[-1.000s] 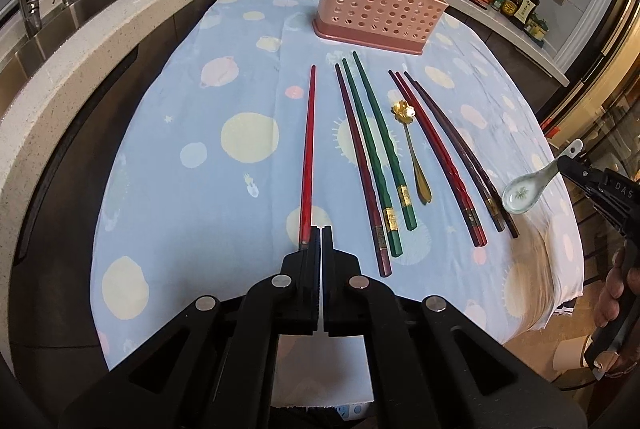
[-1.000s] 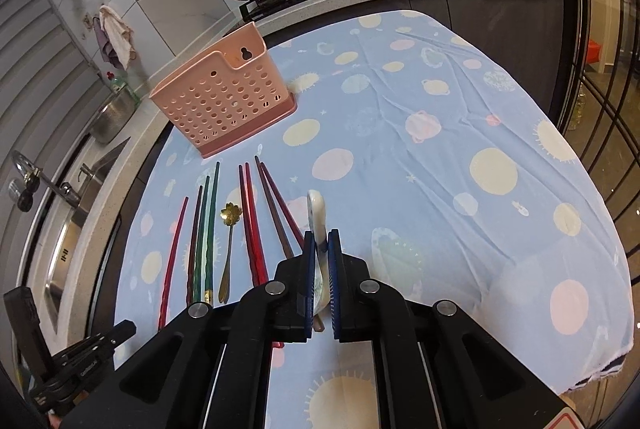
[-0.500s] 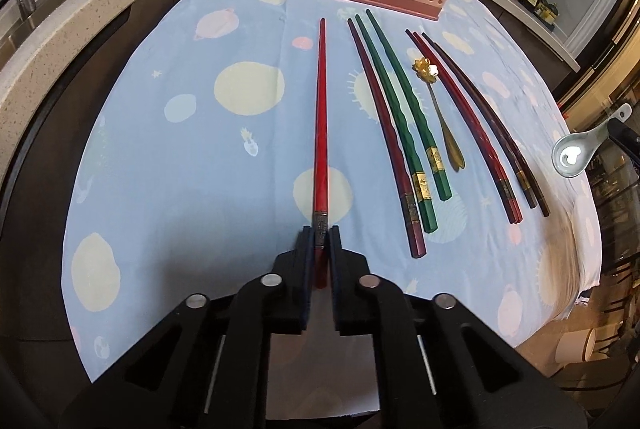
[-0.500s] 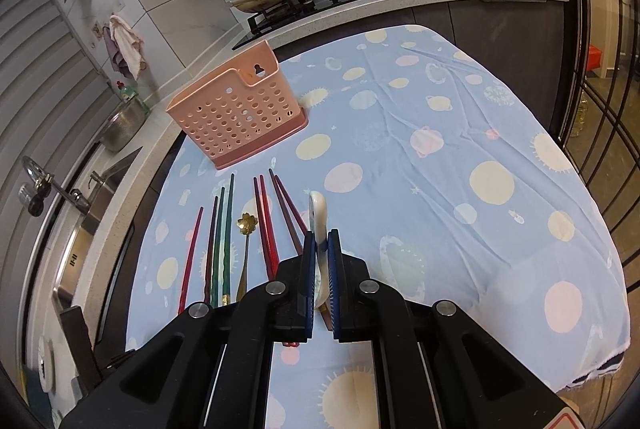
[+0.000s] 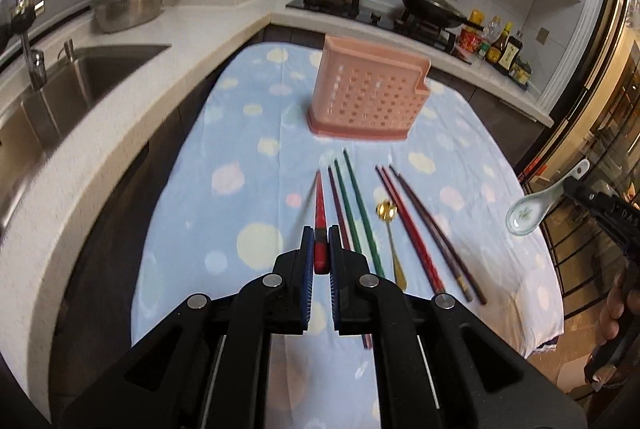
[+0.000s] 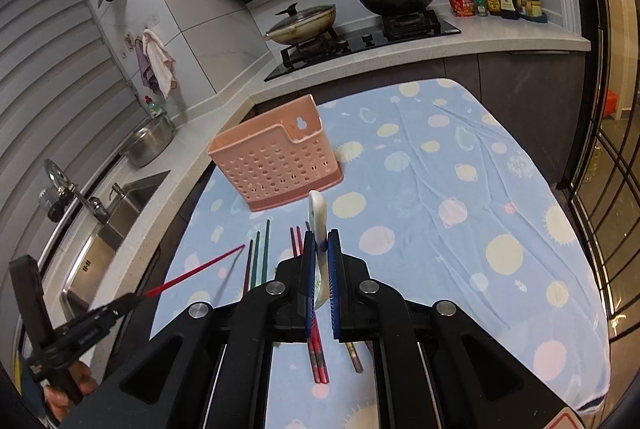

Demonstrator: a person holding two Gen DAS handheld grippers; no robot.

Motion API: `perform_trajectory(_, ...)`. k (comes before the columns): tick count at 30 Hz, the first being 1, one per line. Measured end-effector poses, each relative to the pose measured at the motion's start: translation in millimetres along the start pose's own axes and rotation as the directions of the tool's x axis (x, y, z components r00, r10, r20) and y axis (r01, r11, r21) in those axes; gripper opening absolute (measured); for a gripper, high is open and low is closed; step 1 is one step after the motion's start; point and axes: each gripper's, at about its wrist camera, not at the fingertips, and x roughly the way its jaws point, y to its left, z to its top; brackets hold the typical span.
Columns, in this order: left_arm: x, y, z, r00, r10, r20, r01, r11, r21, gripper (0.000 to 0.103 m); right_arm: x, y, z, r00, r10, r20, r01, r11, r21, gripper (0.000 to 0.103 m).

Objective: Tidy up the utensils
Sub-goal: 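Lower the red chopstick into the pink caddy with the left tool while the right tool drops the spoon in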

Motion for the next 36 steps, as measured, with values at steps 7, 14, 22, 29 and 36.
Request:
perform_trajectory(7,-13.0,-13.2,100.3,0.983,0.030,0.179,-0.041,0.998,0.054,0.007,26.4,19.5,57.6,0.998,0.040,0.040,-0.038,0.998,-0.051,0.006)
perform_trajectory(14,-16.5,-31.5,177.6,0.957,0.030,0.289,-0.055,0.996,0.076,0.007,70.1,31.4,112.9,0.996,0.059,0.060,-0.055,0.996,-0.065,0.006)
perform_trajectory(22,-17.1,-51.9,243.1,0.923,-0.005,0.385,-0.029,0.996,0.083,0.007,127.1,40.2,162.4,0.997,0.023,0.075,-0.017,0.997,-0.079,0.006)
perform_trajectory(29,24.7,-59.9,267.1,0.932,-0.004,0.362,-0.023,0.997,0.069,0.007,183.7,37.5,161.3,1.000,0.005,-0.016,-0.006,0.998,-0.069,0.006)
perform_trajectory(36,63.6,-58.5,254.2,0.960,0.012,0.278,-0.034,0.997,0.072,0.007,219.2,30.7,143.7,0.996,-0.022,-0.085,0.015,0.997,-0.079,0.007)
